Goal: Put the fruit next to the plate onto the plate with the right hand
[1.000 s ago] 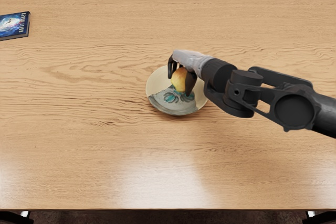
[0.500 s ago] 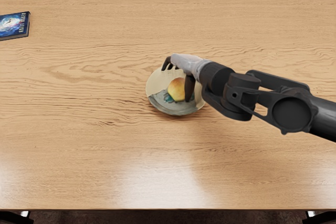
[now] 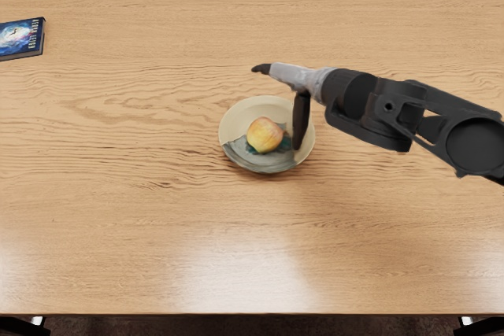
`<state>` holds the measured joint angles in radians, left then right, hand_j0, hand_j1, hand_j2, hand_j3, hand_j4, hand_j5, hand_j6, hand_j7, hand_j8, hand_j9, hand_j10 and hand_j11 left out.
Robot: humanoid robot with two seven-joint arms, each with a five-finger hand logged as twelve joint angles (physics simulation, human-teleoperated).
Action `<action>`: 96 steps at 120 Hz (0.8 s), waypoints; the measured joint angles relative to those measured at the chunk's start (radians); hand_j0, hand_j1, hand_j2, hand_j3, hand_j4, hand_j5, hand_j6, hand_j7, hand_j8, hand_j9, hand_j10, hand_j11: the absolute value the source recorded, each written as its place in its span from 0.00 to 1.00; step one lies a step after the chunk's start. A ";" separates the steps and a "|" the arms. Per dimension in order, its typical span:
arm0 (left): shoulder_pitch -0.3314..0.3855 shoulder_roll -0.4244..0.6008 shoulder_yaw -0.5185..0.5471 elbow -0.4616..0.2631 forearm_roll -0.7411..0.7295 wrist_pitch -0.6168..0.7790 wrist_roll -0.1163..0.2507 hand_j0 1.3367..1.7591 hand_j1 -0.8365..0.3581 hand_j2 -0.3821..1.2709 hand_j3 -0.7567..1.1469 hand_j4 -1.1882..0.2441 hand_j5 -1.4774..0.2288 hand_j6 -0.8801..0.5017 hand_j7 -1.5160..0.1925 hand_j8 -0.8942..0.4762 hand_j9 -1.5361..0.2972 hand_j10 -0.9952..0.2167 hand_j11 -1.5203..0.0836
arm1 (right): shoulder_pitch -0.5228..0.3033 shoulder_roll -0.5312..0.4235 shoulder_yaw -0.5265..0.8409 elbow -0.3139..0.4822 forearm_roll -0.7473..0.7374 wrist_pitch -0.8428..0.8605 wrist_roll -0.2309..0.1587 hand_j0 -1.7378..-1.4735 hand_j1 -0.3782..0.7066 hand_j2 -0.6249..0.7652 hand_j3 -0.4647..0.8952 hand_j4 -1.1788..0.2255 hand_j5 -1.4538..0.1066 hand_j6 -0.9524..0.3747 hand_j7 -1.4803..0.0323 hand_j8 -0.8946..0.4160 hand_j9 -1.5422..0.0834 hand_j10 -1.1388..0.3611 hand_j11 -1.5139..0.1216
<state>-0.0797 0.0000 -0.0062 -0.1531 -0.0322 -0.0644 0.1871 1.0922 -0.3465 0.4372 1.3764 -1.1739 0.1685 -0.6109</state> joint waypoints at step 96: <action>-0.009 0.000 0.003 -0.004 0.001 0.000 0.000 0.76 0.98 0.23 0.40 0.82 0.86 0.63 0.88 0.65 0.83 0.81 0.94 | -0.007 -0.508 0.217 0.002 0.791 0.442 0.000 0.30 0.03 0.45 0.34 0.84 0.93 0.72 0.98 0.68 0.95 0.76 0.92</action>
<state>-0.0890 0.0000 -0.0035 -0.1569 -0.0308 -0.0644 0.1871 1.0850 -0.8543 0.6545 1.3781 -0.3828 0.6107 -0.6109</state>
